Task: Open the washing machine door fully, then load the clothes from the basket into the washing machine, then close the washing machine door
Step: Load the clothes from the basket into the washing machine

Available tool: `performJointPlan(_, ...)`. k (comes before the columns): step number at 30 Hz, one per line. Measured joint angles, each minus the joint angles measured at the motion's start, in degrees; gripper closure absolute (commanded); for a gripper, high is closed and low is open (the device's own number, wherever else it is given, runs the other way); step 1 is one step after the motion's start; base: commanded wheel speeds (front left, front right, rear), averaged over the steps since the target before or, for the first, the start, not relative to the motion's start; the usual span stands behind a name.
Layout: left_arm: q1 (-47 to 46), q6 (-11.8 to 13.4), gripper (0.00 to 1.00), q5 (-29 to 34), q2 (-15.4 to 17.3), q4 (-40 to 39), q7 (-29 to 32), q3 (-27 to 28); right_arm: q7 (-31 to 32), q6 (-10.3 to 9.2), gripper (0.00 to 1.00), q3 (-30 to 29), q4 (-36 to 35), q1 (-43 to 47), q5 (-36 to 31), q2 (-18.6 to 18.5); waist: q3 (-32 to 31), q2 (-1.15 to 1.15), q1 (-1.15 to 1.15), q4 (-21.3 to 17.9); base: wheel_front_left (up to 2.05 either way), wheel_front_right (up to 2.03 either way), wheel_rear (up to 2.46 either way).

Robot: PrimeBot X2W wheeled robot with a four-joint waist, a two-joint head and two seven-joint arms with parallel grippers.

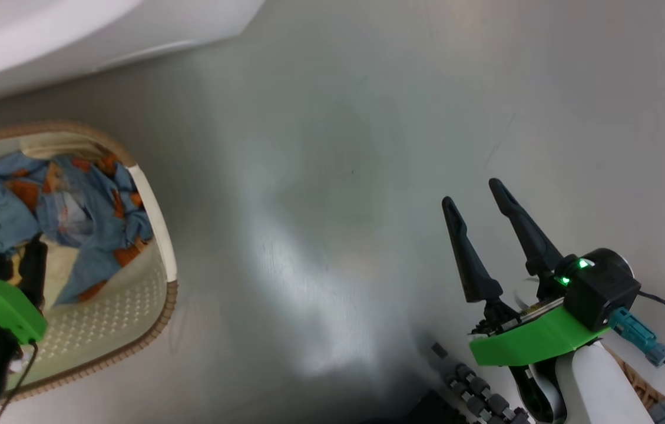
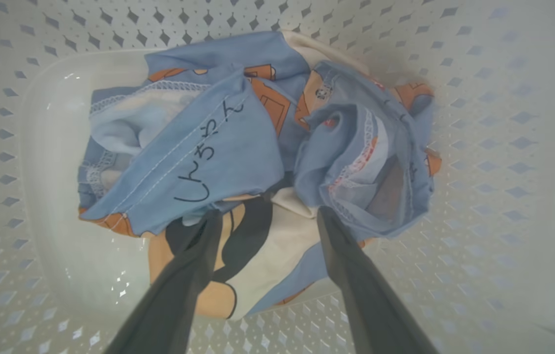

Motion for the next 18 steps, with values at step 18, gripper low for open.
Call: performJointPlan(18, -9.11, 0.00, 0.00, -7.09, 3.14, 0.68, 0.20, -10.32, 0.00, 0.00, 0.00, 0.25, -2.15, -1.29, -0.07, 0.01, 7.18, 0.00, 0.00, -0.11, 0.00, 0.00, 0.00)
